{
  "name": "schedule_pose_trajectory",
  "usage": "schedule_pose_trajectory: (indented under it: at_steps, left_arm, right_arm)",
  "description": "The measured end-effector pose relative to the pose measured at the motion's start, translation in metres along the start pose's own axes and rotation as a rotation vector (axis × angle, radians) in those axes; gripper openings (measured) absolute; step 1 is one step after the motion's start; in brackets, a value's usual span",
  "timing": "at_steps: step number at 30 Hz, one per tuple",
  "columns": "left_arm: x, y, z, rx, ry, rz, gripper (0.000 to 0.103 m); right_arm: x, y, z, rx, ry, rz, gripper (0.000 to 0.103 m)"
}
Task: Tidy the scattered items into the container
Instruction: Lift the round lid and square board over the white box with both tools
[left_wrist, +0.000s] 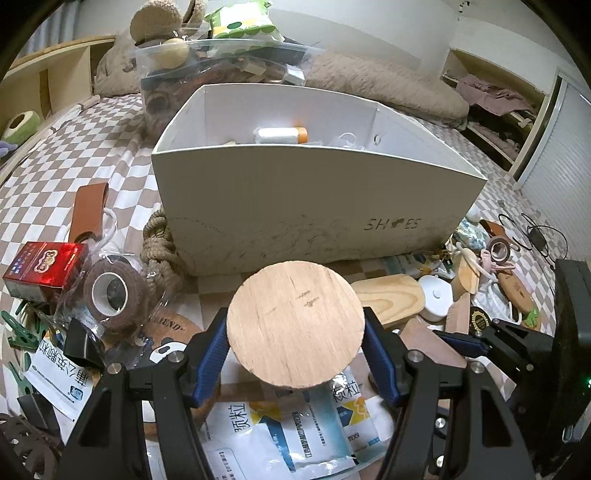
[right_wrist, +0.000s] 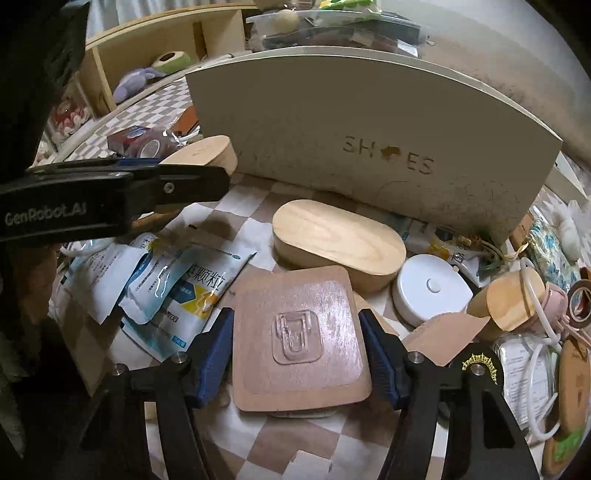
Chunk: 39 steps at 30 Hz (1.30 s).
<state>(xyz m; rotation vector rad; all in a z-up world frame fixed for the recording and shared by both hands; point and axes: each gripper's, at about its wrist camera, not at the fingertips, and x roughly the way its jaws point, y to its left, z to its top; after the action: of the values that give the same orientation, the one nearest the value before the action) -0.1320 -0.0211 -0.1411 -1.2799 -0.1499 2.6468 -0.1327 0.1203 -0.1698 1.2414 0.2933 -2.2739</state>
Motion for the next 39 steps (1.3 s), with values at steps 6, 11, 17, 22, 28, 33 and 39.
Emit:
schedule_pose_trajectory:
  at_steps: [6,11,17,22,28,33,39]
  left_arm:
    - [-0.005,0.000,0.001,-0.002,-0.015,-0.007,0.068]
    - [-0.009,0.001,0.002,-0.006,-0.028,-0.012,0.068]
    - [-0.011,0.000,0.003,0.000,-0.038,-0.013,0.068]
    - [-0.012,-0.003,0.002,0.013,-0.046,-0.009,0.068]
    - [-0.019,-0.004,0.004,0.019,-0.077,-0.002,0.068]
    - [-0.028,-0.002,0.012,0.014,-0.108,-0.001,0.068]
    - [-0.041,-0.007,0.030,0.028,-0.154,0.000,0.068]
  right_arm:
    - [-0.007,-0.002,0.001,0.017,-0.027,0.020,0.067]
    - [-0.019,-0.003,0.003,0.047,-0.077,0.049,0.067]
    - [-0.030,-0.014,0.002,0.081,-0.108,0.070,0.067]
    - [-0.034,-0.022,0.006,0.121,-0.125,0.081,0.067]
    - [-0.053,-0.041,0.013,0.193,-0.197,0.116,0.067]
    - [-0.070,-0.052,0.024,0.215,-0.253,0.115,0.067]
    - [-0.091,-0.060,0.043,0.210,-0.321,0.121,0.067]
